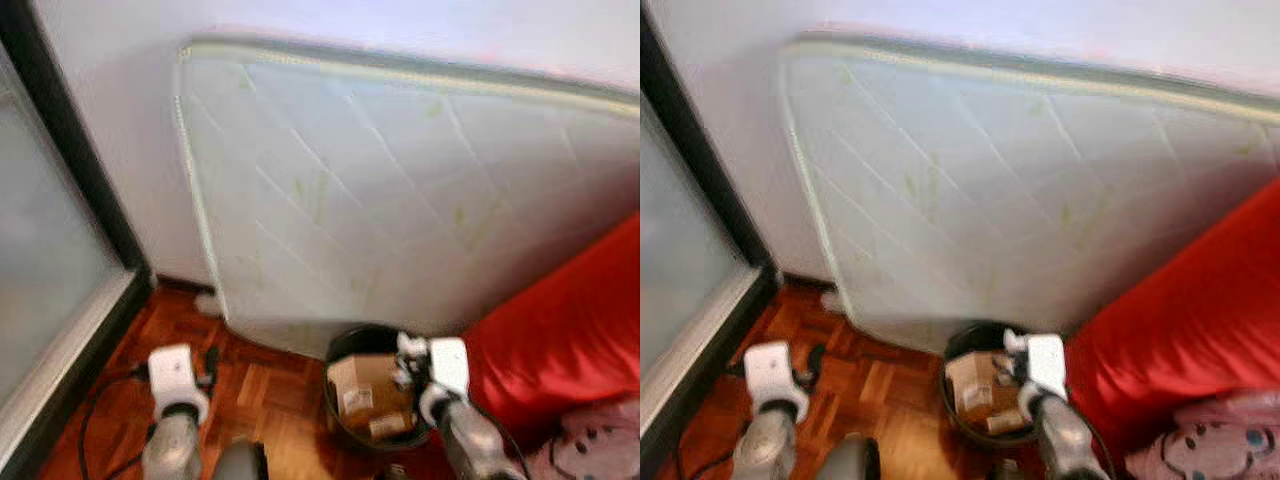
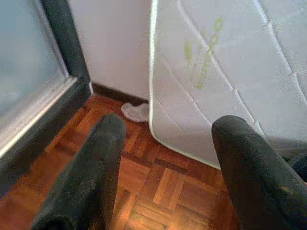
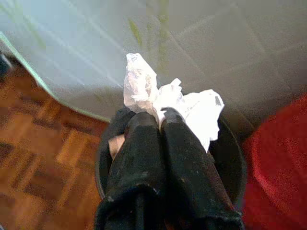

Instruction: Clean up the room

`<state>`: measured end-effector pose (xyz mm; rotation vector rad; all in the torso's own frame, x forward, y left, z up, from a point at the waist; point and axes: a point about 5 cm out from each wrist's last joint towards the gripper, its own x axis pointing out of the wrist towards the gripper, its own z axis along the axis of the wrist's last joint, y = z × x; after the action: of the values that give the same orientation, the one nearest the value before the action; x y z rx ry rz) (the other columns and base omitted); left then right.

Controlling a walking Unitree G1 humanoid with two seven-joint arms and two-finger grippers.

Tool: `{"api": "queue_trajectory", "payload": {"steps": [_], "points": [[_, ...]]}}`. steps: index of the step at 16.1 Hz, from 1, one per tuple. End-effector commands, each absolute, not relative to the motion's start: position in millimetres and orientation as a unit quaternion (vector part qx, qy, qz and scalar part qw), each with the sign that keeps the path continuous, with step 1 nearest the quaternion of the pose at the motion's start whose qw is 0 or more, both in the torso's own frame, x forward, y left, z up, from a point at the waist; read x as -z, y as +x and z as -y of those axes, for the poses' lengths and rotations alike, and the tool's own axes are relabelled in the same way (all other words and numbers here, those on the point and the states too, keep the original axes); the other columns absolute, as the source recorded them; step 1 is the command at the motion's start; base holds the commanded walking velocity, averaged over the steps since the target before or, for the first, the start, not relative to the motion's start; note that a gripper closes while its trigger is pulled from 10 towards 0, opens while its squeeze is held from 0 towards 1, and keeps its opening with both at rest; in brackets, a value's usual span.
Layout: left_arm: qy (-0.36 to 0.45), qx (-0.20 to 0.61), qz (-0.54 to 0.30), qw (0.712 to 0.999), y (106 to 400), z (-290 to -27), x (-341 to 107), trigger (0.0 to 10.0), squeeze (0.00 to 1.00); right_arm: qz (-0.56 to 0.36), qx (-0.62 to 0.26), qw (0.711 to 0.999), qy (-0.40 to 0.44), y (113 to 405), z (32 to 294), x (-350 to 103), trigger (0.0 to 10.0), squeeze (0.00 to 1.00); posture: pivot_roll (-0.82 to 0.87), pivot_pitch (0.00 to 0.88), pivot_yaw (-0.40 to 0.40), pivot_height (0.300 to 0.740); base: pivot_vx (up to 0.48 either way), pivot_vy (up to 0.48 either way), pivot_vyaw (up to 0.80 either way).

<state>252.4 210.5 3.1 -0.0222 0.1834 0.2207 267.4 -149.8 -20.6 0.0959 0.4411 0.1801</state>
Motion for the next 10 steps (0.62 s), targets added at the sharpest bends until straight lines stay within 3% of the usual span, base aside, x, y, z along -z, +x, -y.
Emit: {"api": "queue_trajectory", "payload": {"steps": [1, 4, 10], "points": [[-0.017, -0.102, -0.096, 0.99, 252.6, -203.8, -1.5, 10.0, 0.0, -0.234, -0.083, 0.968, 0.041, 262.9, 157.2, 25.0, 10.0, 0.0, -0.04, 0.084, -0.076, 0.647, 0.319, 0.0, 0.0], [-0.018, -0.102, -0.096, 0.99, 252.3, -203.6, -1.4, 10.0, 0.0, -0.229, -0.083, 0.969, 0.04, 271.6, 153.5, 19.1, 10.0, 0.0, -0.04, 0.086, -0.078, 0.647, 0.314, 0.0, 0.0], [-0.027, -0.091, -0.089, 0.992, 255.3, -198.9, -4.7, 10.0, 0.0, -0.233, -0.085, 0.967, 0.06, 280.6, 147.0, 13.7, 10.0, 0.0, -0.02, 0.099, -0.084, 0.647, 0.0, 0.0, 0.0]]}}
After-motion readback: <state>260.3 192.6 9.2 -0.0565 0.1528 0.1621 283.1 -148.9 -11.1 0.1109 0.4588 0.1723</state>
